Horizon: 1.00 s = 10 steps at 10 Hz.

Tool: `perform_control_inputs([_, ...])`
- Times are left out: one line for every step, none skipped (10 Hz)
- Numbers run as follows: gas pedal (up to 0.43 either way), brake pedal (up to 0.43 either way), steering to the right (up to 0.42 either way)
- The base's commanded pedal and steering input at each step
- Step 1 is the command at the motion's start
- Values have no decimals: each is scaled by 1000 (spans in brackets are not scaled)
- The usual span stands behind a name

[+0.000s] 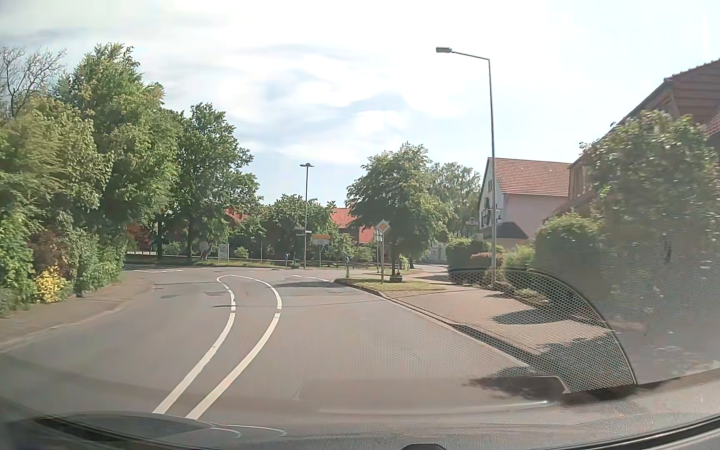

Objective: Follow the waypoints while adhering to traffic rules and regulations

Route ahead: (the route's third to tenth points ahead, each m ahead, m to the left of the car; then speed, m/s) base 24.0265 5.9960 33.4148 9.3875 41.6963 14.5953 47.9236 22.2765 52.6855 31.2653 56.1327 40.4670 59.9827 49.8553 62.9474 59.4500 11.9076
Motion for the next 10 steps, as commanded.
perform_control_inputs([67,0,-47])
perform_control_inputs([79,0,-54])
perform_control_inputs([79,0,-58])
perform_control_inputs([87,0,-60])
perform_control_inputs([87,0,-61])
perform_control_inputs([98,0,-62])
perform_control_inputs([98,0,-62])
perform_control_inputs([98,0,-61])
perform_control_inputs([98,0,-61])
perform_control_inputs([110,0,-60])
